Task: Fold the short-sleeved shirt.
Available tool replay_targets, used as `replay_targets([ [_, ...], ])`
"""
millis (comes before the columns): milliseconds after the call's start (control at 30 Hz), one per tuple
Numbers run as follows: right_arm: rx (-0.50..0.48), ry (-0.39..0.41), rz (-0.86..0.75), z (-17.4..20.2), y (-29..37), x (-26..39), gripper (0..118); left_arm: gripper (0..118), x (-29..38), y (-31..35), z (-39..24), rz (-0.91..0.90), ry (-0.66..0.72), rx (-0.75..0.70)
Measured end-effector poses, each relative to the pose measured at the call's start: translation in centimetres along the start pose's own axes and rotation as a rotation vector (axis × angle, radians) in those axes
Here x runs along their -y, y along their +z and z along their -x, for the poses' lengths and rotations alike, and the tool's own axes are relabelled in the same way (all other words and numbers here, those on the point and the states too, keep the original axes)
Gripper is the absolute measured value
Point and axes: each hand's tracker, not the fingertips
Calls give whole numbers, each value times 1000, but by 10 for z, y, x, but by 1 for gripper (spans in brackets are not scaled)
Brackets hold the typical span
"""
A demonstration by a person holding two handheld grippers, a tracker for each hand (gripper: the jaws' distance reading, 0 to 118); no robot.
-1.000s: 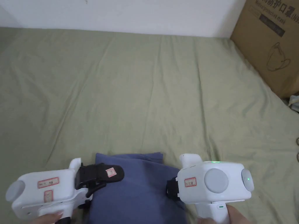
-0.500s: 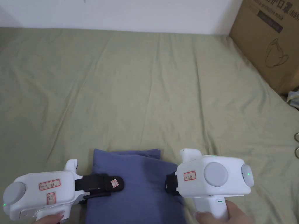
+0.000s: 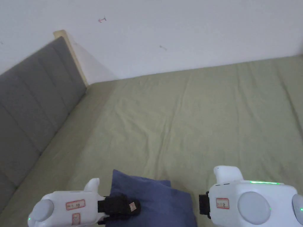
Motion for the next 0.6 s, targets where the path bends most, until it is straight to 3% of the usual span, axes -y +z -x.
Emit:
replay_targets([
  [133,26,40,-11,64,-24,-4,0,19,-22,47,30,1,-50,-133],
  [200,-26,46,2,85,-35,-5,0,19,-36,64,43,8,-80,-192],
  [333,-26,105,27,116,-55,-2,0,19,-60,78,61,54,-175,-339],
  [433,-21,105,26,125,-64,-3,0,21,-66,77,70,108,-233,-508],
  [467,-18,94,25,127,-66,-3,0,33,-66,77,73,114,-249,-570],
  [500,-12,81,21,128,-68,-3,0,53,-65,76,75,123,-267,-650],
  [567,-4,70,8,131,-71,-3,0,116,-58,76,76,119,-343,-769],
  [600,4,69,2,132,-72,-2,0,117,-53,78,76,102,-384,-822],
])
